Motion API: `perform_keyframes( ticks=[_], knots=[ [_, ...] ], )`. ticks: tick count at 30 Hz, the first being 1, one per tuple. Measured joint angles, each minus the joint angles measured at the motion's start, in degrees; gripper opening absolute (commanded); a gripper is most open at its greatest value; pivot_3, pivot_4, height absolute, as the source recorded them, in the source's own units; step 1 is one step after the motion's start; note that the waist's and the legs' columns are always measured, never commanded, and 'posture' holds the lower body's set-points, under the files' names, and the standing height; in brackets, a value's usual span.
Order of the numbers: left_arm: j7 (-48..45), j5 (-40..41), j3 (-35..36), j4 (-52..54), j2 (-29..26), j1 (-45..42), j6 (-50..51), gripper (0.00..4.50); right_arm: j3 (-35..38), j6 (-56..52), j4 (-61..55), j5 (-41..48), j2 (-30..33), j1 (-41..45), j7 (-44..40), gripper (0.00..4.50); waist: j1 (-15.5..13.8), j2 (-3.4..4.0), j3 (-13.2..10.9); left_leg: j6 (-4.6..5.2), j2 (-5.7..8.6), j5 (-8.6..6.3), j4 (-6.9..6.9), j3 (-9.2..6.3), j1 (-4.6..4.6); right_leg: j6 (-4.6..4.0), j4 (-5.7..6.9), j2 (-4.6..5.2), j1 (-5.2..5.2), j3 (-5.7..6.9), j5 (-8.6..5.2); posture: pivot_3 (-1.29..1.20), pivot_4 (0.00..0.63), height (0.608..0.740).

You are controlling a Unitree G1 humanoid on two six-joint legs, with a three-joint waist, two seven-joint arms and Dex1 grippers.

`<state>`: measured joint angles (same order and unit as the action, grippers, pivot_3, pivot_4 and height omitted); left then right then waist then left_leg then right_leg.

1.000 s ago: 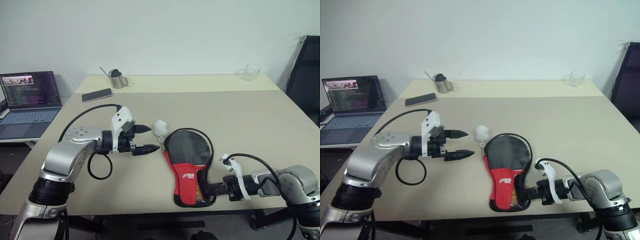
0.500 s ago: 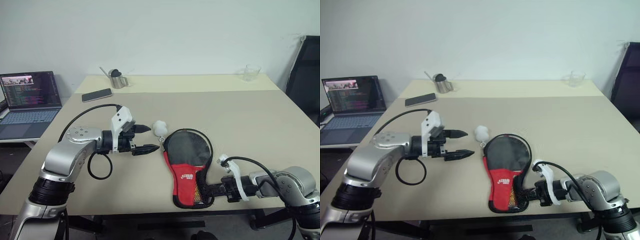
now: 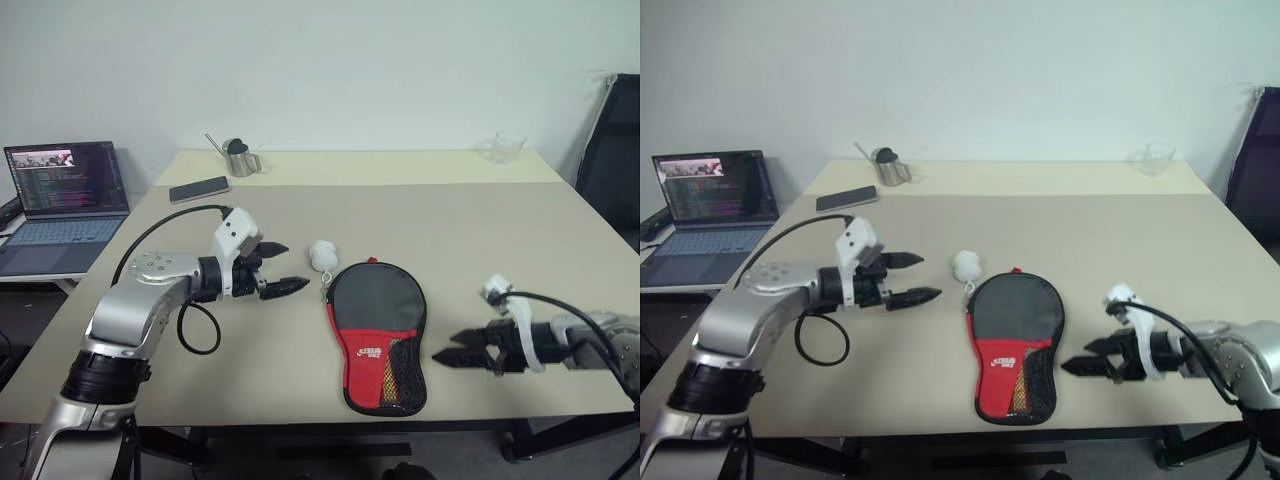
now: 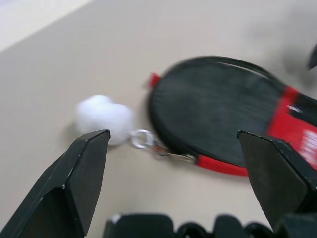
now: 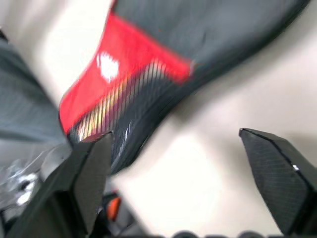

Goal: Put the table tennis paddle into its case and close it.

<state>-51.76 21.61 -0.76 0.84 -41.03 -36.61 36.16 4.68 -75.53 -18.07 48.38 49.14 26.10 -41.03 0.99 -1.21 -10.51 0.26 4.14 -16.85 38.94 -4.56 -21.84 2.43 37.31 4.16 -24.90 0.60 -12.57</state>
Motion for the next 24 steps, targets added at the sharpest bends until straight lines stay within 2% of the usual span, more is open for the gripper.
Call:
perform_keyframes(
  ticks=[2, 5, 6, 10, 13, 17, 24],
  knots=[
    [2.45, -0.95, 0.35, -2.70, 1.33, -2.14, -0.81, 4.50, -0.48, 3.92, 0.09, -1.91, -2.51, 4.23, 0.72, 4.48, 0.03, 0.00, 0.00, -0.01, 0.00, 0.01, 0.00, -0.01, 0.01, 0.00, 0.00, 0.00, 0.01, 0.00, 0.00, 0.00, 0.150, 0.740],
    [6.28, -3.79, 0.05, -8.25, 4.32, -5.89, -1.65, 4.50, -2.33, 11.58, 1.85, -5.81, -15.14, 12.38, 6.15, 4.48, 0.48, -0.02, 0.01, -0.23, -0.01, 0.14, 0.00, -0.01, 0.03, -0.02, 0.03, -0.01, -0.03, -0.04, 0.12, 0.00, 0.150, 0.740],
    [7.46, -4.53, -0.29, -10.40, 6.03, -7.53, -1.62, 4.50, -5.39, 15.40, 3.16, -9.08, -19.45, 14.38, 8.39, 4.48, 0.48, -0.03, 0.02, -0.28, 0.01, 0.16, 0.00, -0.04, 0.00, -0.02, 0.06, -0.01, -0.05, -0.04, 0.12, 0.00, 0.150, 0.740],
    [10.74, -6.99, -1.62, -16.45, 10.09, -11.28, -1.40, 4.50, -18.55, 29.17, 11.62, -23.87, -26.03, 12.46, 13.67, 4.48, -0.04, -0.28, 0.17, -0.30, 0.13, 0.17, -0.01, -0.06, -0.21, -0.02, -0.11, 0.02, -0.21, -0.02, 0.13, 0.00, 0.150, 0.740],
    [12.99, -8.54, -2.22, -20.94, 13.18, -12.57, -1.29, 4.50, -22.30, 37.05, 21.86, -31.30, -30.10, 8.11, 16.39, 4.48, -0.18, -0.28, 0.17, -0.29, 0.28, 0.17, 0.04, -0.01, -0.49, 0.05, -0.21, 0.03, -0.40, -0.01, 0.17, 0.00, 0.150, 0.740],
    [14.61, -10.28, -4.02, -25.18, 17.04, -13.80, -1.47, 4.50, -21.58, 42.43, 25.80, -34.15, -33.22, 7.88, 17.22, 4.48, 0.27, -0.32, 0.22, -0.30, 0.22, 0.17, 0.06, 0.01, -0.40, 0.13, -0.17, 0.02, -0.40, -0.01, 0.25, 0.00, 0.150, 0.740],
    [15.91, -12.24, -4.75, -32.78, 21.02, -16.69, -2.89, 4.50, -20.00, 43.96, 27.16, -36.58, -34.63, 6.70, 16.79, 4.48, 0.55, -0.36, 0.29, -0.30, 0.18, 0.17, 0.03, 0.00, 0.07, 0.09, 0.00, -0.02, -0.04, -0.04, 0.29, 0.00, 0.150, 0.740]
  ],
)
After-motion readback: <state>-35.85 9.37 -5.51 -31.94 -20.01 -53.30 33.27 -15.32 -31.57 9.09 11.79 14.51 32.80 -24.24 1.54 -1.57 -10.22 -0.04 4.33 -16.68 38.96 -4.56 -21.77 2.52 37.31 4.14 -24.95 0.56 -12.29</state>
